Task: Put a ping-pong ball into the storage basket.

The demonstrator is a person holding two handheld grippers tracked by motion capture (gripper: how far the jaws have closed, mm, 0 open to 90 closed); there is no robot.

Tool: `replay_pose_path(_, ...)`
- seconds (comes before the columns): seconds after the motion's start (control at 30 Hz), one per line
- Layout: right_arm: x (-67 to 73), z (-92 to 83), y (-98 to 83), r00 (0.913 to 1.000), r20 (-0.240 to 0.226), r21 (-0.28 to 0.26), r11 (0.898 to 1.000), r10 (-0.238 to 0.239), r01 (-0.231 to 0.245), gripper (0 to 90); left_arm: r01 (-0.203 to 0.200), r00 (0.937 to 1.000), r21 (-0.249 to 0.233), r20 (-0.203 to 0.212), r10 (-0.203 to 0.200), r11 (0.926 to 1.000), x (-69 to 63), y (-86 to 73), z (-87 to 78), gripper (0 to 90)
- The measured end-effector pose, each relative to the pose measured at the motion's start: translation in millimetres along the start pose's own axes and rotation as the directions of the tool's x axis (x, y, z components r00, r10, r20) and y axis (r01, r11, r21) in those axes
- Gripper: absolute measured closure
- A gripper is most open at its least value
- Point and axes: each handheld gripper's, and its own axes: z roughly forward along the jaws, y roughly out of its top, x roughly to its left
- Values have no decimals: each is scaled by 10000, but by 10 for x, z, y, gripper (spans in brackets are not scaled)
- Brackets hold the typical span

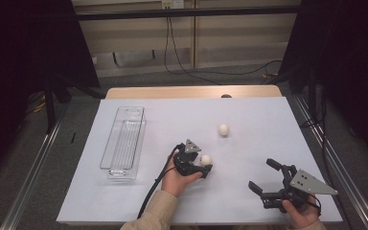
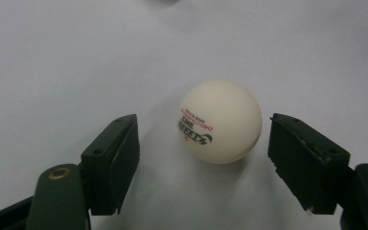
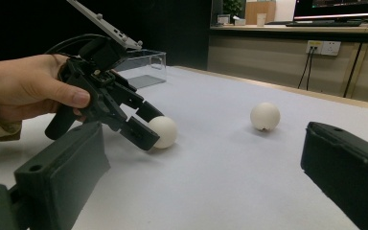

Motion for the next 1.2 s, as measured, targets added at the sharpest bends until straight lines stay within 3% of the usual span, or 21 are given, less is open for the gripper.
replay_pose_path(0.17,-4,1,-2,10000,-2,16,10000,-19,19,12,-177,9998,-7,52,177,9998,-15,16,3,296)
replay_pose_path(0.53,-5,1,-2,10000,-13,14,10000,-16,16,12,-161,9997,51,195,160,9999,-36,34,49,370)
replay_pose_path(1.2,-12,2,0,10000,12,-29,10000,-7,7,12,-145,9999,162,64,144,9998,-52,65,83,490)
